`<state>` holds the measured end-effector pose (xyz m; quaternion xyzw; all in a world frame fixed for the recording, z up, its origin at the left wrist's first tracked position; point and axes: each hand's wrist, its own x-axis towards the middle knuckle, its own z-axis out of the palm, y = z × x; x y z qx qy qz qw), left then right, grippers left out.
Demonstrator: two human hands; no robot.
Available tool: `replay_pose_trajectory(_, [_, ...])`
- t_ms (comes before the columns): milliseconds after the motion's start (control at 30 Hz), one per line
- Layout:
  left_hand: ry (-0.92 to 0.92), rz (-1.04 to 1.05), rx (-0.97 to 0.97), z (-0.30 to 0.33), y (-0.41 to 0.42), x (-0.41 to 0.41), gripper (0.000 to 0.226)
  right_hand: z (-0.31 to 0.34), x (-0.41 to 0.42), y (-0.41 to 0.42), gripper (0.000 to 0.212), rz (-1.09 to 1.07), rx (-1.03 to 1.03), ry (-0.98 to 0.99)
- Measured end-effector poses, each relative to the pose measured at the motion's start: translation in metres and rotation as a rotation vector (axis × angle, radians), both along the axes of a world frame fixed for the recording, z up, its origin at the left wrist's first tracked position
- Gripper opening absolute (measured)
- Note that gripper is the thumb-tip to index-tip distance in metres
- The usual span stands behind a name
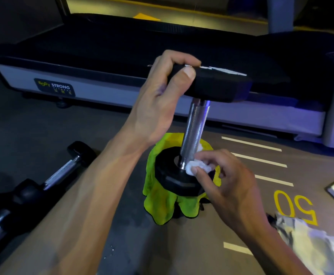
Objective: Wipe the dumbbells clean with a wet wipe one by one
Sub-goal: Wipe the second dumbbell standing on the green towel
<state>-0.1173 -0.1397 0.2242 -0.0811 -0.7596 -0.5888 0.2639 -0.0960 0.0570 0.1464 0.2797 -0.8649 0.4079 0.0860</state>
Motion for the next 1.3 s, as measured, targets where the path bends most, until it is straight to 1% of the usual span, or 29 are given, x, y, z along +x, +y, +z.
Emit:
replay_pose_trajectory(33, [0.000,-0.001,0.005,0.000,0.000,0.000,0.025,0.003,-0.003,-0.004,0.017,0.009,-0.045,-0.011])
replay_pose_trajectory(167, [-0.012,0.005,0.015,0.000,-0.002,-0.001,0.027,0.016,-0.019,-0.022,0.022,-0.073,-0.190,0.133])
replay_pose_trajectory(233, [-0.023,-0.002,0.022,0.001,-0.004,-0.002,0.029,0.011,-0.020,-0.022,0.020,-0.070,-0.187,0.151])
replay_pose_trajectory(267, [-0.023,-0.004,0.030,0.001,-0.005,-0.002,0.030,0.006,-0.018,-0.018,0.018,-0.049,-0.163,0.124])
replay_pose_trajectory(367, [-0.018,-0.011,0.029,0.000,-0.005,-0.003,0.030,0.000,-0.015,-0.009,0.012,0.020,-0.150,-0.043])
replay_pose_trajectory(433, [-0.013,-0.016,0.033,0.000,-0.003,-0.004,0.030,0.006,-0.021,-0.009,0.013,0.030,-0.133,-0.036])
replay_pose_trajectory(533, [-0.019,-0.020,0.041,0.002,-0.002,-0.006,0.031,0.017,-0.026,-0.014,0.013,0.020,-0.216,0.007])
replay_pose_trajectory(567, [-0.019,-0.019,0.043,0.002,-0.002,-0.007,0.032,0.017,-0.026,-0.014,0.014,0.031,-0.208,0.004])
replay_pose_trajectory(667, [-0.008,-0.025,0.067,0.002,-0.005,-0.008,0.032,0.011,-0.026,-0.010,0.015,0.097,-0.074,-0.086])
replay_pose_trajectory(733, [-0.005,-0.026,0.071,0.003,-0.005,-0.008,0.031,0.010,-0.028,-0.008,0.015,0.105,-0.014,-0.142])
replay_pose_trajectory(833, [-0.023,-0.025,0.084,0.005,-0.004,-0.009,0.025,0.013,-0.032,-0.008,0.017,0.098,-0.009,-0.144])
replay_pose_trajectory(933, [-0.027,-0.025,0.084,0.006,-0.002,-0.008,0.025,0.016,-0.036,-0.009,0.018,0.126,-0.033,-0.208])
replay_pose_trajectory(1000, [-0.023,-0.024,0.090,0.006,-0.001,-0.007,0.026,0.022,-0.039,-0.010,0.018,0.127,-0.096,-0.216])
replay_pose_trajectory(1033, [-0.020,-0.023,0.094,0.006,-0.001,-0.007,0.026,0.026,-0.041,-0.012,0.018,0.113,-0.179,-0.214])
replay_pose_trajectory(1100, [-0.019,-0.024,0.091,0.007,-0.002,-0.006,0.027,0.034,-0.044,-0.019,0.015,0.066,-0.405,-0.232])
replay_pose_trajectory(1133, [-0.021,-0.028,0.085,0.008,-0.002,-0.006,0.027,0.035,-0.044,-0.022,0.015,0.051,-0.470,-0.235])
replay_pose_trajectory(1167, [-0.024,-0.031,0.082,0.007,-0.002,-0.006,0.027,0.032,-0.042,-0.025,0.015,0.048,-0.471,-0.229])
replay_pose_trajectory(1300, [-0.021,-0.023,0.107,0.007,-0.003,-0.007,0.025,0.010,-0.028,-0.018,0.017,0.104,-0.212,-0.278])
